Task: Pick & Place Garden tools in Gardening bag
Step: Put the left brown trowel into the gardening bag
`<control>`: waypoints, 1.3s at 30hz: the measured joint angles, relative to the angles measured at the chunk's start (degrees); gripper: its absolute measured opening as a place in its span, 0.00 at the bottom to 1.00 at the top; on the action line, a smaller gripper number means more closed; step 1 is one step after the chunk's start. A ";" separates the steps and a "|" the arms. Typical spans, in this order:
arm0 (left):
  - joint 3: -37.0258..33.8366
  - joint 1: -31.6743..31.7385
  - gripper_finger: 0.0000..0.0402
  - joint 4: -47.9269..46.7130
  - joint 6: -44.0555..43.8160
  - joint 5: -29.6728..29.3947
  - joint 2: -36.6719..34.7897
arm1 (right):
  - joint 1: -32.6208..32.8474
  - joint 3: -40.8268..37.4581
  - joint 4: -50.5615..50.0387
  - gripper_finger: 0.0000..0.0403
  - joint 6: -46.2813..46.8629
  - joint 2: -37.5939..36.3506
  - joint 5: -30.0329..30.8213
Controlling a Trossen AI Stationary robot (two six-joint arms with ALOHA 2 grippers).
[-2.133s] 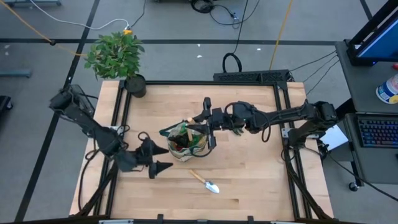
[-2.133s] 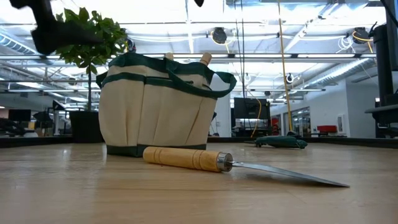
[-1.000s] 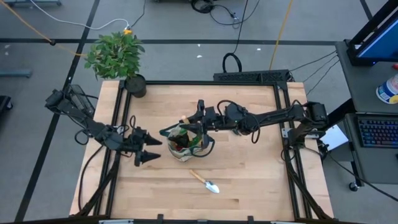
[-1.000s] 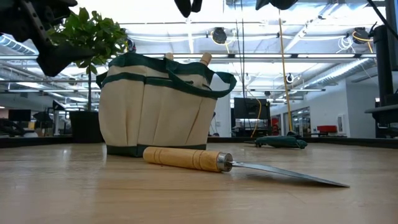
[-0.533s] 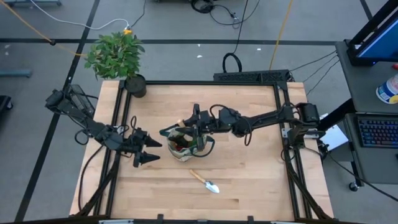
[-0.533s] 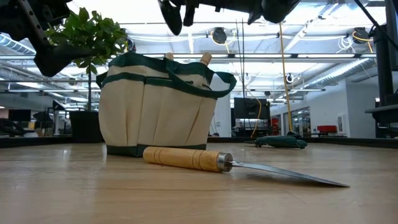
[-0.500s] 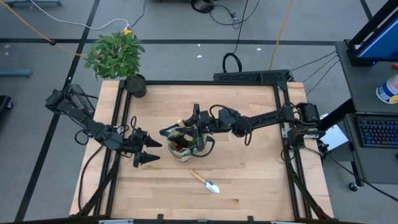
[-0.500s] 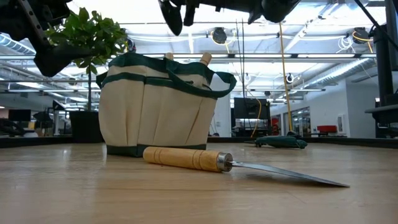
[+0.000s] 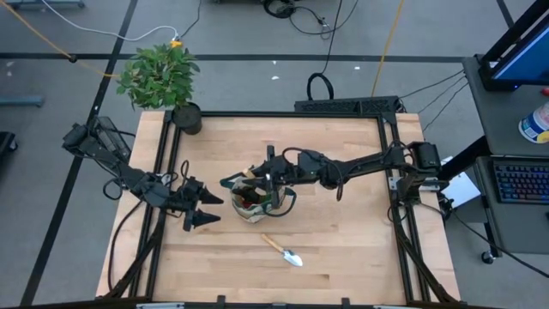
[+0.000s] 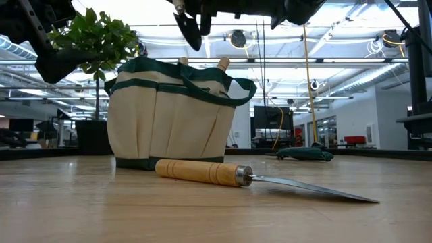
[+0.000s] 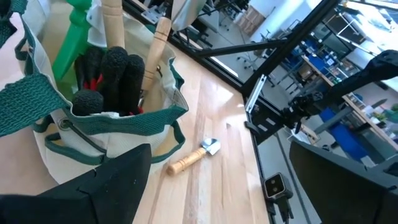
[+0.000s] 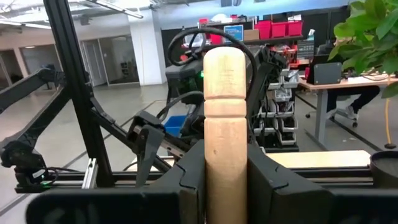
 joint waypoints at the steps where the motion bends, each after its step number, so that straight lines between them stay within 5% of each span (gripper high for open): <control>1: 0.00 0.00 0.97 0.00 -0.02 0.01 0.00 | 0.00 0.00 -0.08 0.14 0.00 0.00 0.00; 9: 0.00 0.00 0.97 0.02 -6.98 0.05 0.00 | -0.02 0.00 0.06 0.13 -0.01 0.00 -1.77; 23: 0.00 1.32 0.97 7.71 9.99 15.93 0.02 | -0.02 0.00 0.31 0.13 0.62 0.00 -4.51; 32: -13.86 3.16 0.97 32.81 12.27 19.90 0.02 | -0.02 0.00 -1.50 0.13 -0.44 0.00 -4.39; 39: -13.51 4.00 0.97 31.55 13.20 22.56 0.05 | -0.57 0.01 -3.11 0.13 -2.10 -0.01 -2.62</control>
